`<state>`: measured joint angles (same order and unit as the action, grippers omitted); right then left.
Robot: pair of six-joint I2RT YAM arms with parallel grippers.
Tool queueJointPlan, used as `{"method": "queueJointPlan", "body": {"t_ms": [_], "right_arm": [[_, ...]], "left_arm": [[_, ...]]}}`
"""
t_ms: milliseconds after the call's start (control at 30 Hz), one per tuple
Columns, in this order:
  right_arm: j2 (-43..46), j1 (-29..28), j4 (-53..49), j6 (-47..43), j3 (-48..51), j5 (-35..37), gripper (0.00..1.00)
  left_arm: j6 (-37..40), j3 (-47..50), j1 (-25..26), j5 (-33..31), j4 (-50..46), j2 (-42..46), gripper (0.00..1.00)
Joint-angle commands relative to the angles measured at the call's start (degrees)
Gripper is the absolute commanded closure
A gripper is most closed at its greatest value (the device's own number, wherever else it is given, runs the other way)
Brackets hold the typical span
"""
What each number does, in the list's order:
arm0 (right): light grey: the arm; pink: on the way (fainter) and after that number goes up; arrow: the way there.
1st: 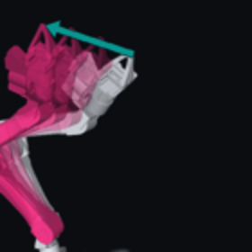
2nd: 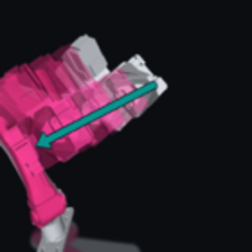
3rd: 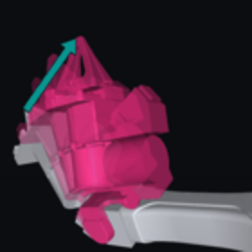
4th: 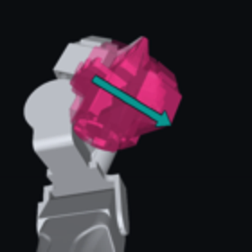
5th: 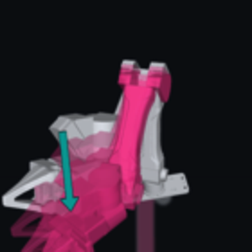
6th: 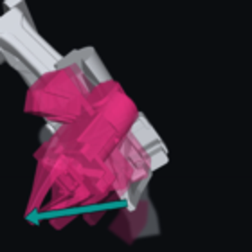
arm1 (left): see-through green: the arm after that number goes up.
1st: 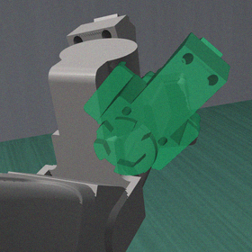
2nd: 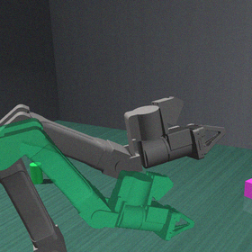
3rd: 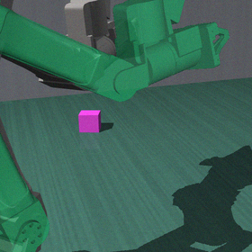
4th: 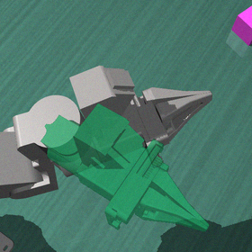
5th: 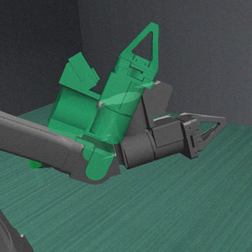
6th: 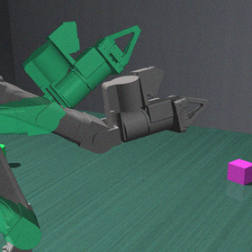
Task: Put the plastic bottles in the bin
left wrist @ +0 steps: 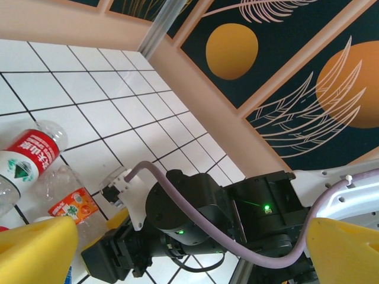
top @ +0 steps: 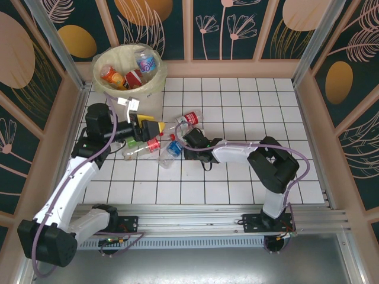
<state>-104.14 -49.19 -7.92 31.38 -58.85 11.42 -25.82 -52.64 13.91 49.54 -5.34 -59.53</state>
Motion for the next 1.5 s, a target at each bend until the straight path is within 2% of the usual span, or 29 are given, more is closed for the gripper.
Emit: {"method": "queueJointPlan", "body": {"t_ms": [0, 300, 600, 933, 1133, 1467], "right_arm": [[0.9, 0.4, 2.0, -1.3, 1.3, 1.5, 0.46], [10.7, 1.2, 5.2, -4.9, 9.6, 0.9, 0.50], [24.9, 3.1, 6.0, -8.5, 18.3, -4.3, 0.51], [37.2, 3.7, 3.0, -10.5, 20.6, -9.2, 0.51], [41.4, 3.7, 3.2, -11.2, 21.3, -12.9, 0.51], [43.9, 4.0, 4.6, -11.3, 22.7, -17.4, 0.51]], "left_arm": [[-1.2, 0.9, 1.2, -0.6, 3.6, -0.9, 0.01], [-3.4, 1.7, 8.0, -5.3, 7.5, -5.0, 0.02], [-14.2, 6.2, 11.2, -10.5, 18.4, -11.6, 0.03], [-23.3, 7.6, 17.9, -15.2, 31.0, -22.4, 0.01], [-30.6, 7.6, 20.4, -14.3, 44.6, -30.7, 0.01], [-32.8, 6.3, 21.7, -11.4, 51.7, -34.5, 0.04]]}}
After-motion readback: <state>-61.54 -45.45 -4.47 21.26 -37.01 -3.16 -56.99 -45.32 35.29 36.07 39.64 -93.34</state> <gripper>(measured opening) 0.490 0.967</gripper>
